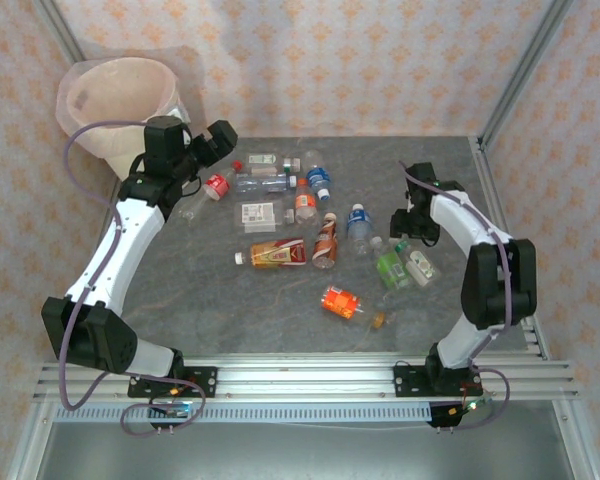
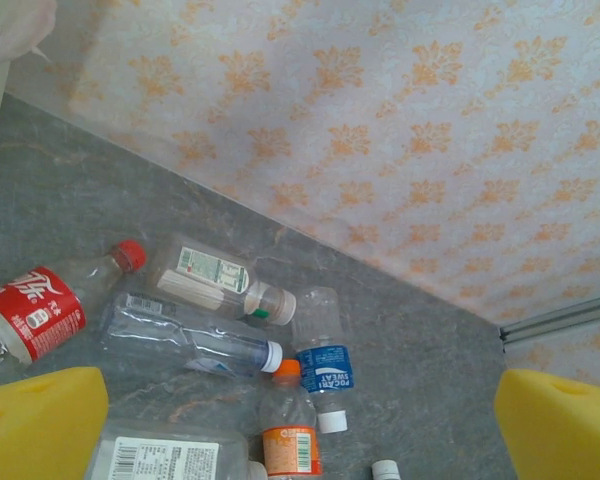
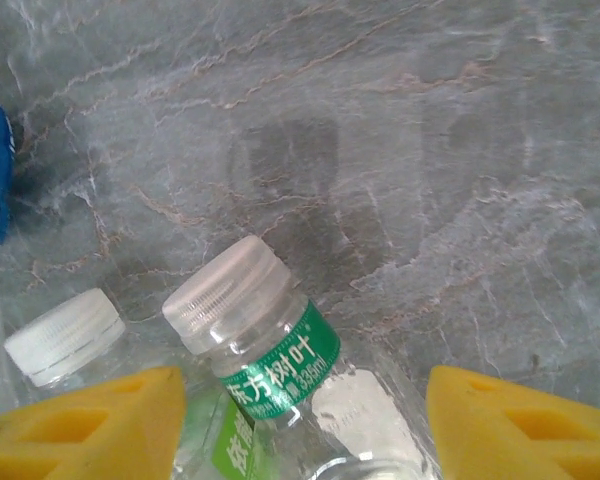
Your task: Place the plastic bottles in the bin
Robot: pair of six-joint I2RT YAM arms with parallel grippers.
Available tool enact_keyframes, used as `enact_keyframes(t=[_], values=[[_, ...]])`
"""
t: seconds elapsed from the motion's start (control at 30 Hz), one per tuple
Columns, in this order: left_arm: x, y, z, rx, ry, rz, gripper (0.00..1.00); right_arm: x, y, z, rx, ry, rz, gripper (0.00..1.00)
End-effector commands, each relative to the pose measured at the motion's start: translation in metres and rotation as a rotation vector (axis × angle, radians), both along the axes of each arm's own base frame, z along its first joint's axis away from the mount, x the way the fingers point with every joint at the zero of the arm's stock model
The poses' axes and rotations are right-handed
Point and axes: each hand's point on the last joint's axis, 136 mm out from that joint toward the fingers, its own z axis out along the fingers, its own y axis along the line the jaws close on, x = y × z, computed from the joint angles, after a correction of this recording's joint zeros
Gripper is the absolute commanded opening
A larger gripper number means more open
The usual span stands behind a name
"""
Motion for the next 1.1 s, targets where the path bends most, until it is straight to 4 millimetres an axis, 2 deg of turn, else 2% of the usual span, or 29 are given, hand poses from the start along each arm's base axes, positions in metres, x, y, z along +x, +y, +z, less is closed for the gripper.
enact_keyframes(t=[0.0,0.2,0.5,0.67,0.8,0.87,0.93,1.07], values=[[-0.009,-0.004,0.010,-0.035,-0.017,-0.004,1.00,-0.018,0.005,-0.008,-0.002,0.140,0.155,0.63],[-0.014,0.003,0.006,-0.023,-0.003,0.028,1.00,-0.016,0.004,-0.022,-0.016,0.226,0.224,0.62],[-0.024,0.014,0.001,0.012,0.021,0.076,1.00,0.011,-0.026,-0.037,-0.180,0.238,0.132,0.60],[-0.027,0.017,-0.001,0.021,0.025,0.089,1.00,0.019,-0.018,-0.053,-0.128,0.239,0.116,0.60],[-0.028,0.017,-0.004,0.023,0.035,0.087,1.00,0.024,-0.019,-0.062,-0.117,0.228,0.078,0.47],[-0.029,0.017,-0.006,0.028,0.040,0.086,1.00,0.028,-0.021,-0.055,-0.128,0.200,0.065,0.41],[-0.028,0.016,-0.007,0.027,0.043,0.082,1.00,0.035,-0.025,-0.040,-0.146,0.143,0.038,0.33],[-0.025,0.008,-0.008,0.024,0.034,0.041,1.00,0.053,-0.033,0.012,-0.189,-0.032,-0.045,0.18]])
